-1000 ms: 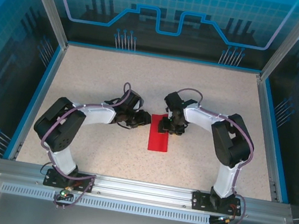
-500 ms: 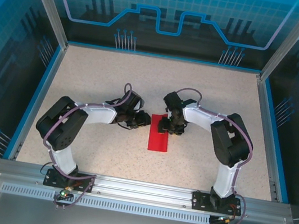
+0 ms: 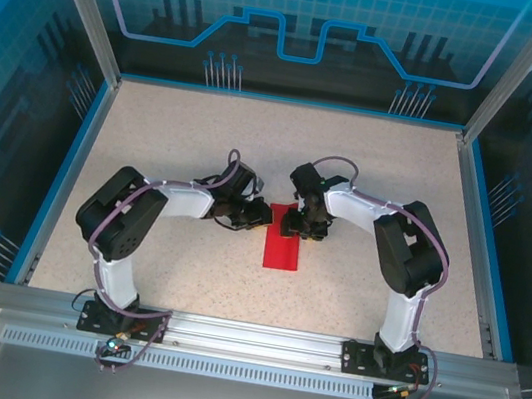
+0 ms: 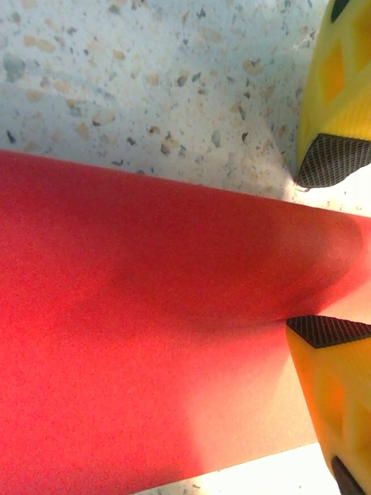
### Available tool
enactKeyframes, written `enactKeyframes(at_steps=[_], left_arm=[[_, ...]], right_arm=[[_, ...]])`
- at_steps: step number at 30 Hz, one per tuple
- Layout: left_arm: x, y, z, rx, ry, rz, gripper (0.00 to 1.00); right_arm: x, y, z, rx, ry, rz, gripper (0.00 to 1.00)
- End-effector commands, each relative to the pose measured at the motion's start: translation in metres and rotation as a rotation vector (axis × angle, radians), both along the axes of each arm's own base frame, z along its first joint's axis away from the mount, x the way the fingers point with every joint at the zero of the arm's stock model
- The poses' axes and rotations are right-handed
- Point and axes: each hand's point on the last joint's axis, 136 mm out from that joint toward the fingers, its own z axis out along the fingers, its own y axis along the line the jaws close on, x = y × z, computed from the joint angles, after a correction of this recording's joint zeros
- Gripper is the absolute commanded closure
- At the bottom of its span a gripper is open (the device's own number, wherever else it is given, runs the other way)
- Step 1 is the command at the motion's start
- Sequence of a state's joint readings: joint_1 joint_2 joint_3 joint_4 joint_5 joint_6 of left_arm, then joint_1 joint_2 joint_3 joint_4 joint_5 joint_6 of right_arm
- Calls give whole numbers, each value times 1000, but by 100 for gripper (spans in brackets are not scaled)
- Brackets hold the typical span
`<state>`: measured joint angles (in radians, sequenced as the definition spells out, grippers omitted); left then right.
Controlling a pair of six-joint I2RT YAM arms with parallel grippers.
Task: Fold a paper plane with a square sheet of paper (pick it up from the middle)
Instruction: Hold the square sheet of paper at the center of the table.
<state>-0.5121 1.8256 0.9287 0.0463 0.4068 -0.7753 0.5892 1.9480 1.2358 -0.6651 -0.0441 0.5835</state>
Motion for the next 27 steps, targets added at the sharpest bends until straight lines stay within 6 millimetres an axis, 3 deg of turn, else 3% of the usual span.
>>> enactKeyframes(at_steps=[1, 27], left_arm=[[-1, -14, 6, -37, -5, -54, 85], [-3, -19, -11, -18, 34, -72, 93]], right_arm=[[-38, -28, -76, -153, 147, 22, 43], [-40, -25, -83, -163, 158, 39, 43]])
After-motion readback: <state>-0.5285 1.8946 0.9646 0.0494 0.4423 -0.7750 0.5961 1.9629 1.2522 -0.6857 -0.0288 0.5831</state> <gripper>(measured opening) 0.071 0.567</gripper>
